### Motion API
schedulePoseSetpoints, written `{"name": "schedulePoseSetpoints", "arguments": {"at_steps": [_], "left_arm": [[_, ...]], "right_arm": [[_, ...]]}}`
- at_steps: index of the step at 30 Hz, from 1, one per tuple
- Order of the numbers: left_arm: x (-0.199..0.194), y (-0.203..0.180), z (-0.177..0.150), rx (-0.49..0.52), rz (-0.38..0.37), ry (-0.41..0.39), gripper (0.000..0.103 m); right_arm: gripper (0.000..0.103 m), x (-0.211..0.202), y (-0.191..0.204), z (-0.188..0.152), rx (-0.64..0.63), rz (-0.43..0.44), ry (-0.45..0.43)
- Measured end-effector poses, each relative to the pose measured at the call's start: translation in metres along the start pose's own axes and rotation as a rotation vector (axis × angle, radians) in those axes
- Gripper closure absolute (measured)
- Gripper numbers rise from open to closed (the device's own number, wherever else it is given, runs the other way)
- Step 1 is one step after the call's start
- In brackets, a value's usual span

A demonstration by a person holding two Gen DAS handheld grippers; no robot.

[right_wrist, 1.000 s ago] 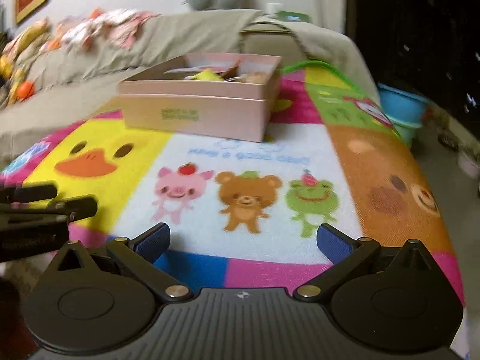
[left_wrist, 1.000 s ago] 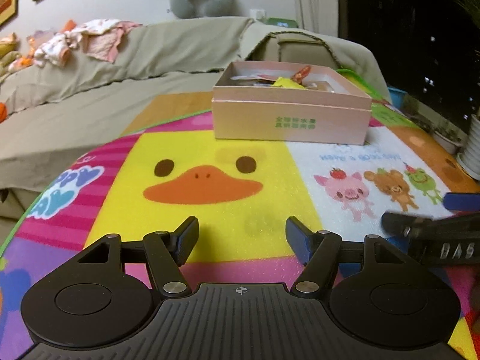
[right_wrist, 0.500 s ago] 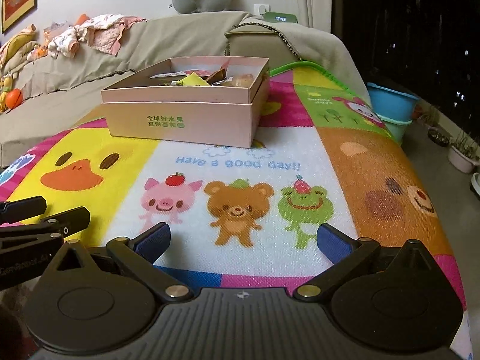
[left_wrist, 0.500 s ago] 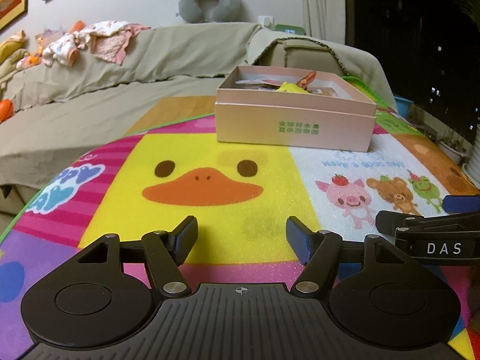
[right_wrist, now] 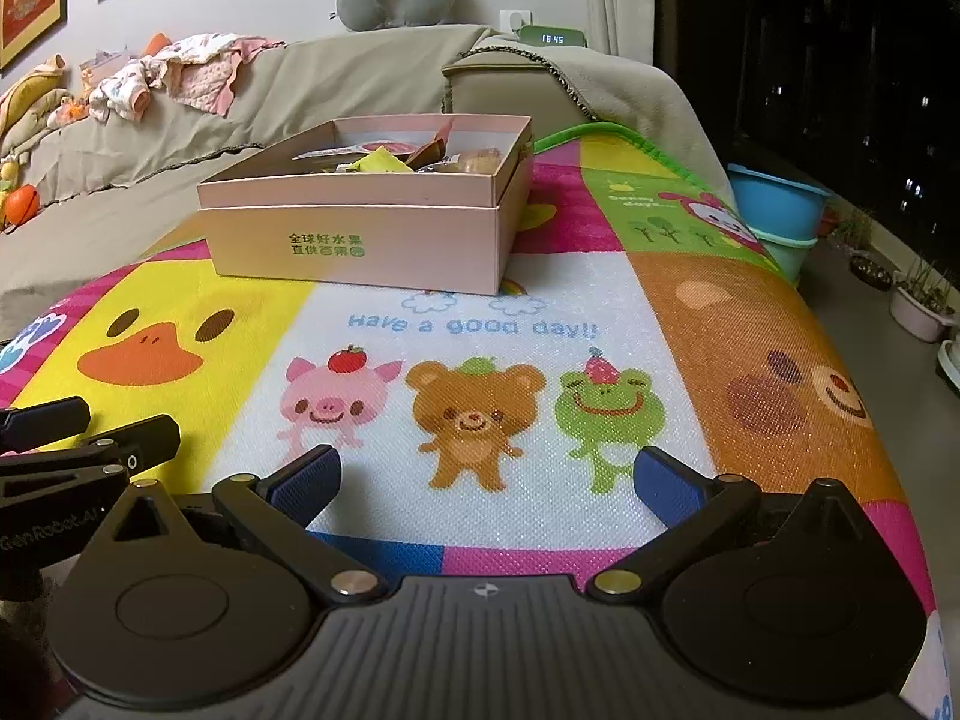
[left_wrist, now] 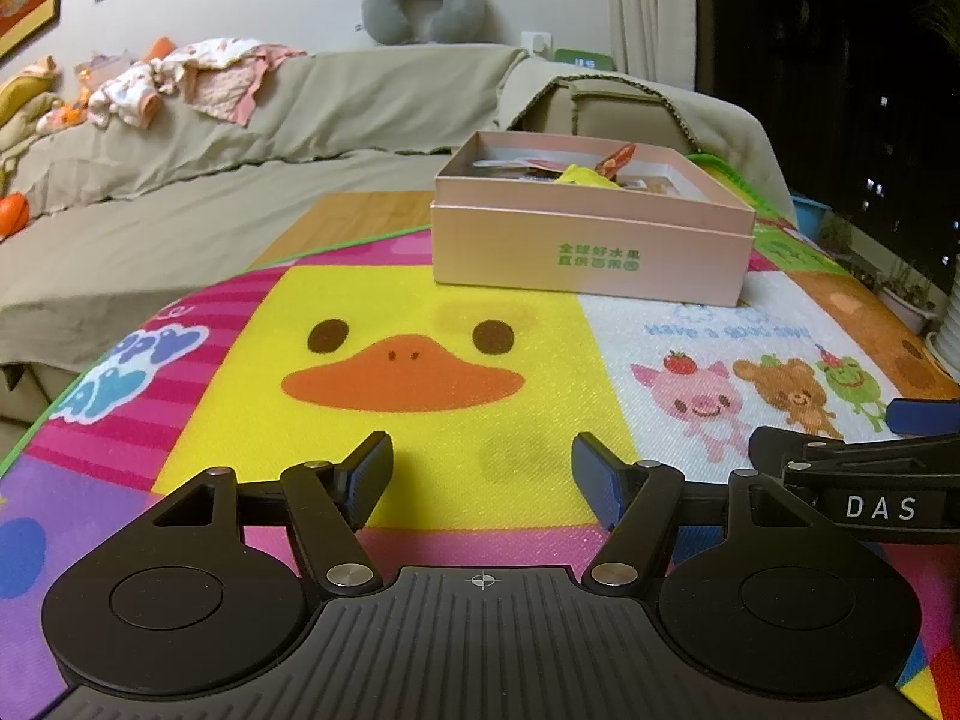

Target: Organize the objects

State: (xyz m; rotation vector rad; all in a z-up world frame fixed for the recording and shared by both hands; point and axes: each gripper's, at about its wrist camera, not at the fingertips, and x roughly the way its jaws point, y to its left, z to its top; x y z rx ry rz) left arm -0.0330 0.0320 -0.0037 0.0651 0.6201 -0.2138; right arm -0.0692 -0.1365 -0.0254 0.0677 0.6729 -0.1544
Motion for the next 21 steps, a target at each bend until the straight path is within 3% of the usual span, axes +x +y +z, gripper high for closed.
{"name": "schedulePoseSetpoints", "arguments": {"at_steps": [21], "left_arm": [[-0.0001,0.0023,0.0007,-0.019,-0.012,-0.001,0.032]], "right_arm": [[0.0,-0.0013,0.0003,-0.0005,-0.001,0.0,-0.002]]}}
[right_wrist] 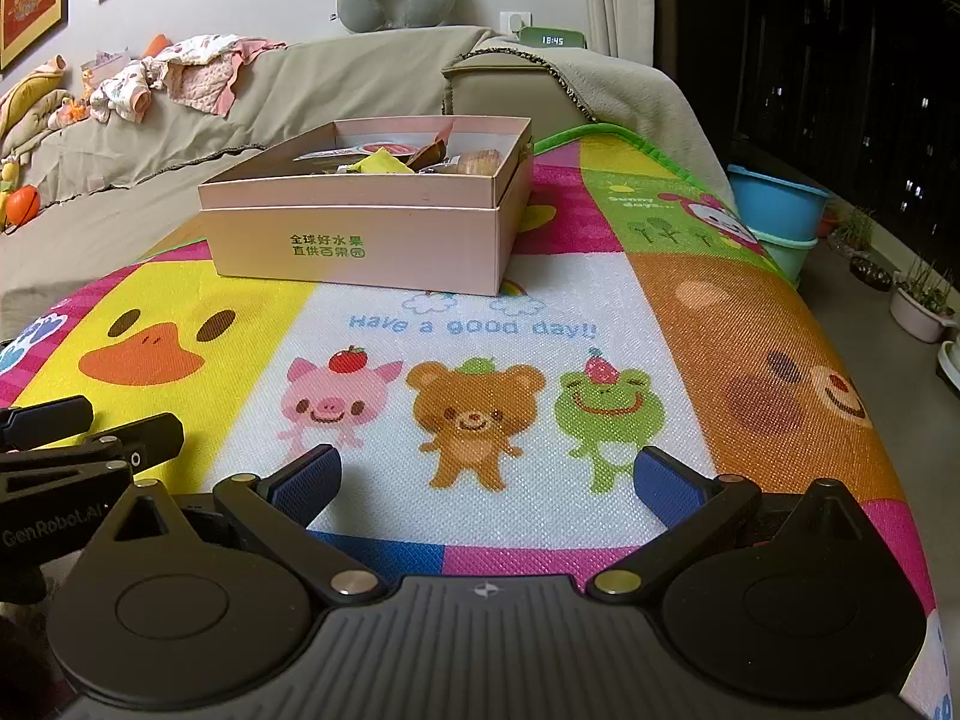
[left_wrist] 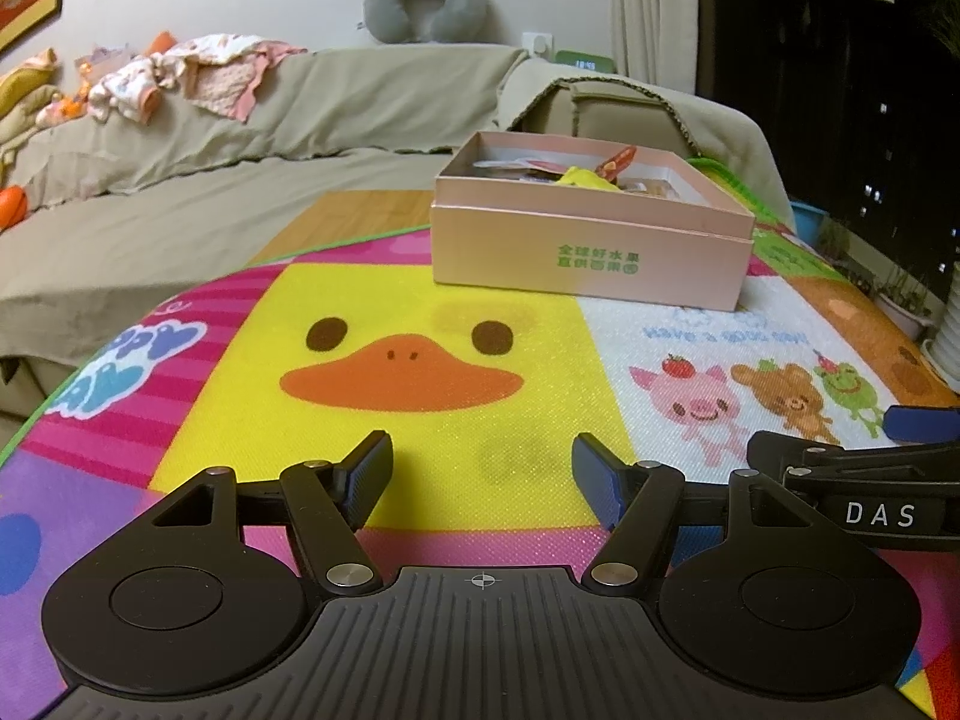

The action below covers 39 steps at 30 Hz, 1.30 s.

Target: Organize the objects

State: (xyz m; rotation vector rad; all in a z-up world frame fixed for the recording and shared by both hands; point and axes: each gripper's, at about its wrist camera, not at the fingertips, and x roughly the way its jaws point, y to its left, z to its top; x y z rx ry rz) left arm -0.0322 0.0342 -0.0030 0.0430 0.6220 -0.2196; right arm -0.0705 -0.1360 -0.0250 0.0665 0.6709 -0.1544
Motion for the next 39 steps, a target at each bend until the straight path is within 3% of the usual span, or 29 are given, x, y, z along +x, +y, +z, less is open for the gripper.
{"name": "schedulePoseSetpoints", "arguments": {"at_steps": [39], "left_arm": [[0.0,0.0016,-0.0017,0.002,0.0,-0.001,0.032]], "right_arm": [[0.0,-0.0008,0.0009,-0.001,0.004,0.001,-0.001]]}}
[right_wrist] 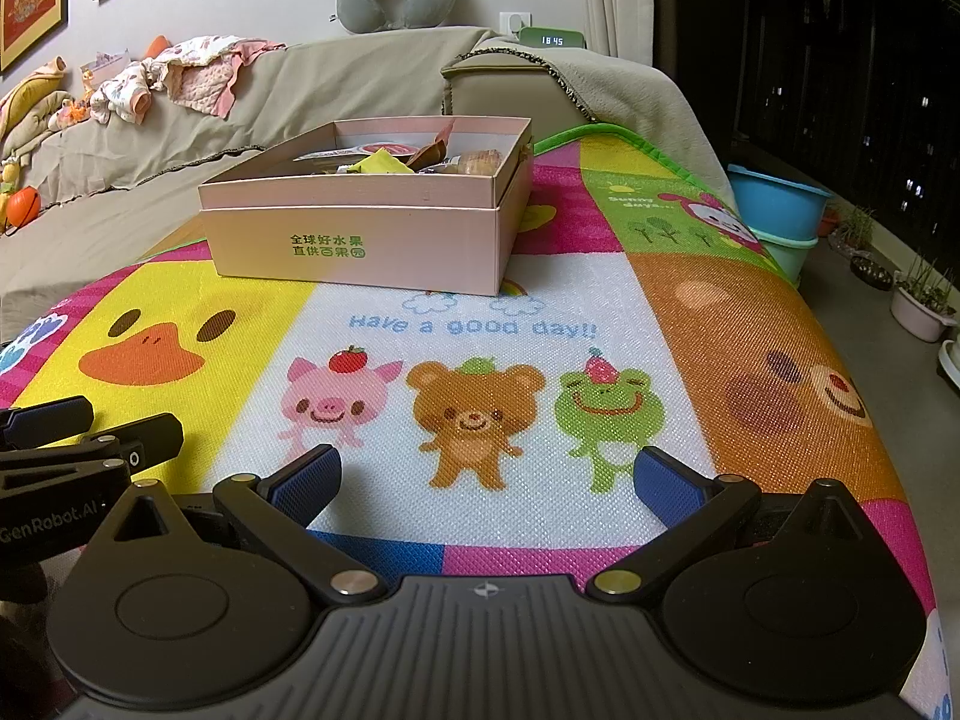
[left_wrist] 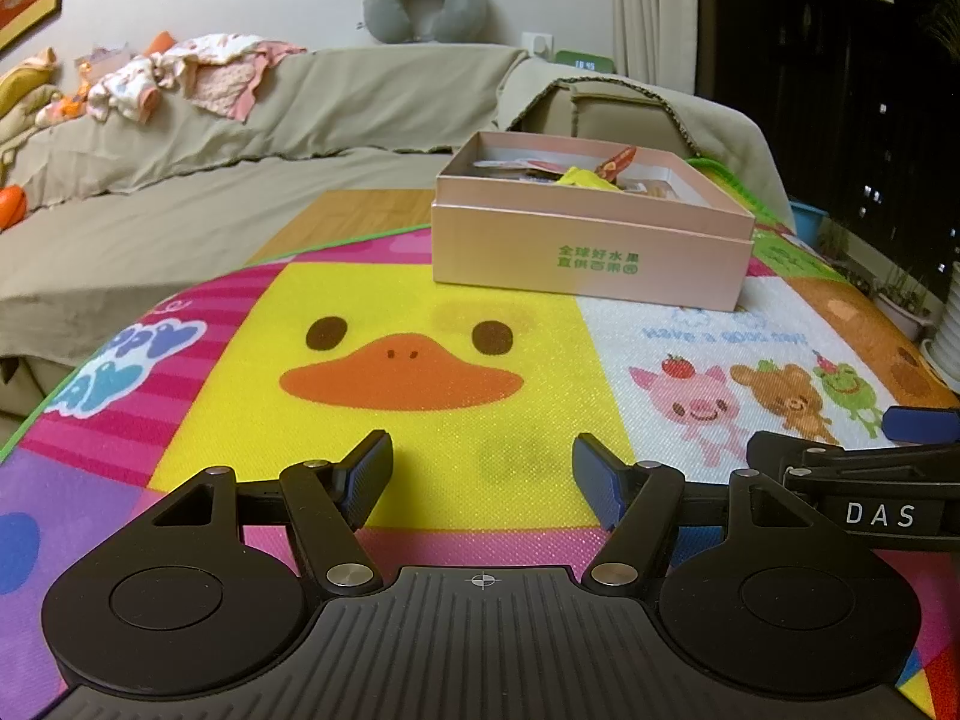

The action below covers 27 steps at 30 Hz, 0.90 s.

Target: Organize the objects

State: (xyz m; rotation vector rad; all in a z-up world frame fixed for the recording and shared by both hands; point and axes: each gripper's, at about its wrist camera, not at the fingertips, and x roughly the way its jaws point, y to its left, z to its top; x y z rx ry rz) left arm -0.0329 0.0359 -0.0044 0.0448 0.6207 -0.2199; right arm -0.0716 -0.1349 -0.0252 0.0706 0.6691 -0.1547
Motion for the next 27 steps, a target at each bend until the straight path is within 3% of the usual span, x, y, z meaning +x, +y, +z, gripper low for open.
{"name": "schedulePoseSetpoints", "arguments": {"at_steps": [27], "left_arm": [[0.0009,-0.0006,0.0009,0.0,0.001,0.0,0.032]], "right_arm": [[0.0,0.0003,-0.0004,-0.0001,0.001,0.0,0.0]]}}
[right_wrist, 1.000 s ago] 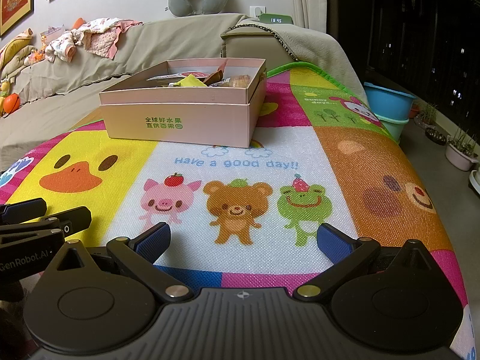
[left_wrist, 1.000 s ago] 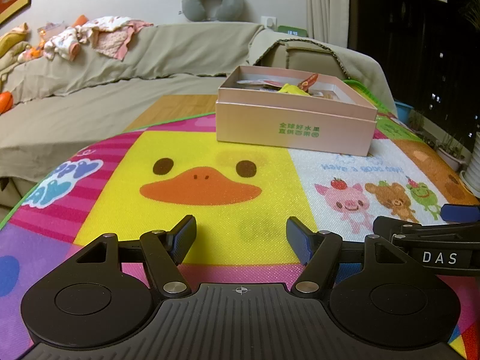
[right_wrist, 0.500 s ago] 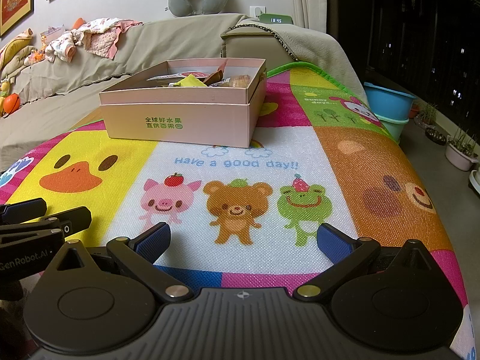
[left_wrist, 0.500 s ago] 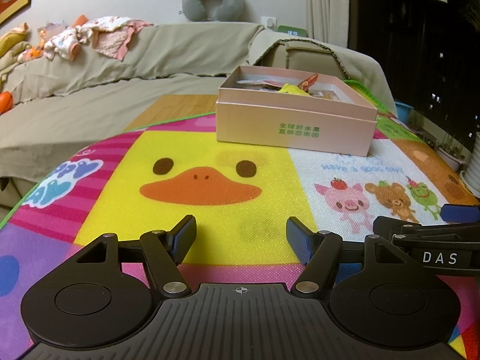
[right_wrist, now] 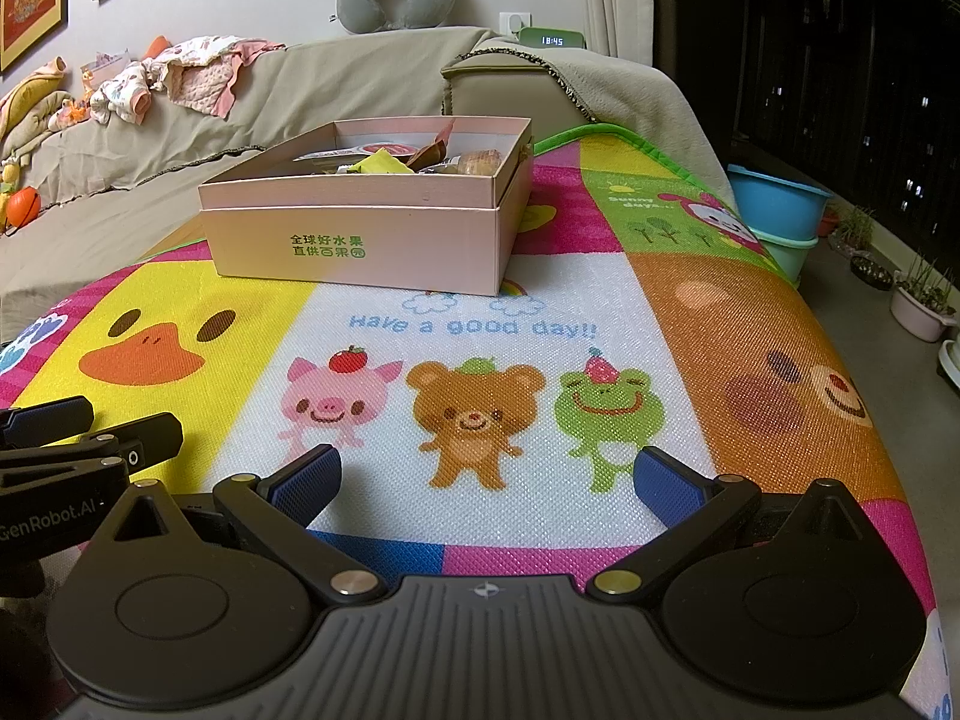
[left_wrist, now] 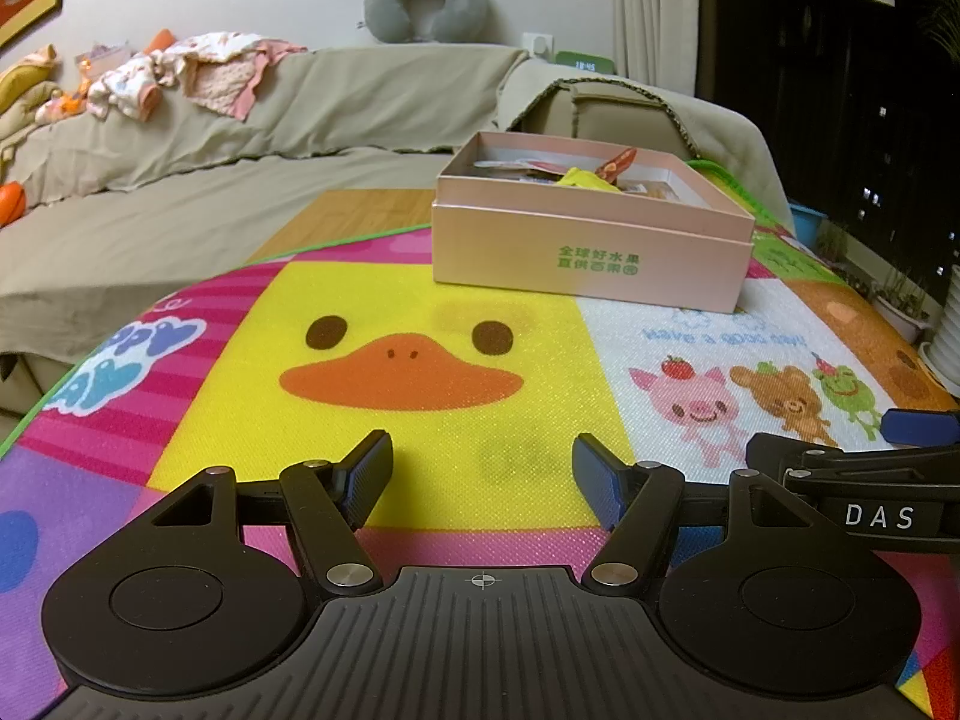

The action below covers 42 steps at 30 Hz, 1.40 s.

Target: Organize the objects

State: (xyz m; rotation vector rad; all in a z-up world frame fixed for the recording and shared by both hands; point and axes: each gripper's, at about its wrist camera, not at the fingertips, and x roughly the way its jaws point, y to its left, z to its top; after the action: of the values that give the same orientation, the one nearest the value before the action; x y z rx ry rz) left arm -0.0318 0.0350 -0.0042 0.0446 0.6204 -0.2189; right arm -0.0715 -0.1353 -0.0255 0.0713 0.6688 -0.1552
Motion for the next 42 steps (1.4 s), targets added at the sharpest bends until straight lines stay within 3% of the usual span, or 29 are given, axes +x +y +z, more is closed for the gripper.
{"name": "schedulePoseSetpoints", "arguments": {"at_steps": [42], "left_arm": [[0.0009,-0.0023,-0.0001,0.013,0.011,-0.001,0.031]], "right_arm": [[0.0,-0.0004,0.0003,-0.0005,0.001,-0.001,0.0]]}}
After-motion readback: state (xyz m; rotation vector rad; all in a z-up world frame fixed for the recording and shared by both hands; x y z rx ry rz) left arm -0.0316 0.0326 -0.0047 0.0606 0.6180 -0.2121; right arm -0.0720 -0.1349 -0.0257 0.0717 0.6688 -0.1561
